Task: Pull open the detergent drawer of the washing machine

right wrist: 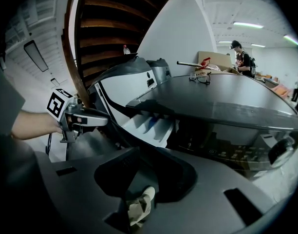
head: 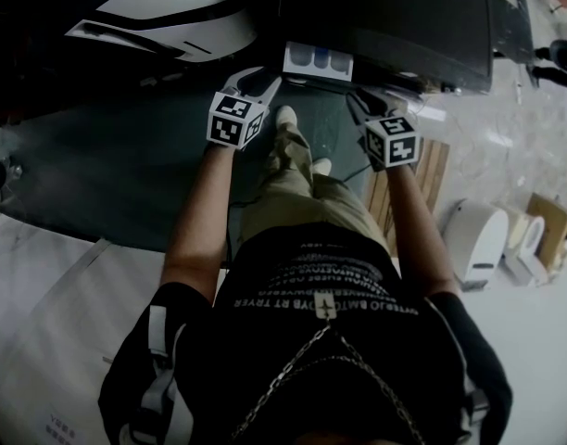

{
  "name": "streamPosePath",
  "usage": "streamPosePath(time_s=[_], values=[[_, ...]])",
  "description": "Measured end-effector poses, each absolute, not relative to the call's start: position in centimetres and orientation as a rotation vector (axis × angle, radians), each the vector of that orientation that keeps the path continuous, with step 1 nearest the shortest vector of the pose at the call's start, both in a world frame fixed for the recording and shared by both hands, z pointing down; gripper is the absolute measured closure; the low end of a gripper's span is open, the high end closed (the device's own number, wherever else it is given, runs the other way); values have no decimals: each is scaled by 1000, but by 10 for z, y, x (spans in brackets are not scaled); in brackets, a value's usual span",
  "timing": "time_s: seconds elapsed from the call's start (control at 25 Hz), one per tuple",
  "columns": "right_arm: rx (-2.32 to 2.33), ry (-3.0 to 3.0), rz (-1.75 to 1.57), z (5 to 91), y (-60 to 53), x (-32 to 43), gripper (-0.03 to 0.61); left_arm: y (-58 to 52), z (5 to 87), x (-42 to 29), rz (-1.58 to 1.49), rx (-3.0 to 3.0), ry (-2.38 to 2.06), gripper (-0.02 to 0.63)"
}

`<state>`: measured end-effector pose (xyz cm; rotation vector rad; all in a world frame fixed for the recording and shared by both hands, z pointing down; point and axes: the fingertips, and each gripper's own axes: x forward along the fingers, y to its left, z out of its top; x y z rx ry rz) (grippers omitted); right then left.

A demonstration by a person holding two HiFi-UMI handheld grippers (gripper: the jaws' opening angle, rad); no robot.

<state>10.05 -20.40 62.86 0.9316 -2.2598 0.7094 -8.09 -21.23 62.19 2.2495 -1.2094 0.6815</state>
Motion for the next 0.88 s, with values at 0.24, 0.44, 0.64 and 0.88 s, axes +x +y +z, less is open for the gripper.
streamPosePath(time_s=[0.24, 0.44, 0.64, 0.88], values=[[912, -2264, 719, 630, -192, 101, 494, -200, 623, -81, 690, 2247, -1205, 485], [899, -2262, 739, 635, -181, 103, 499, -189, 623, -80, 698, 2244, -1210, 485], [887, -2258, 733, 632, -170, 102, 502, -177, 624, -80, 701, 2239, -1209, 485], [872, -2258, 735, 633, -158, 103, 505, -165, 625, -79, 711, 2235, -1203, 486]])
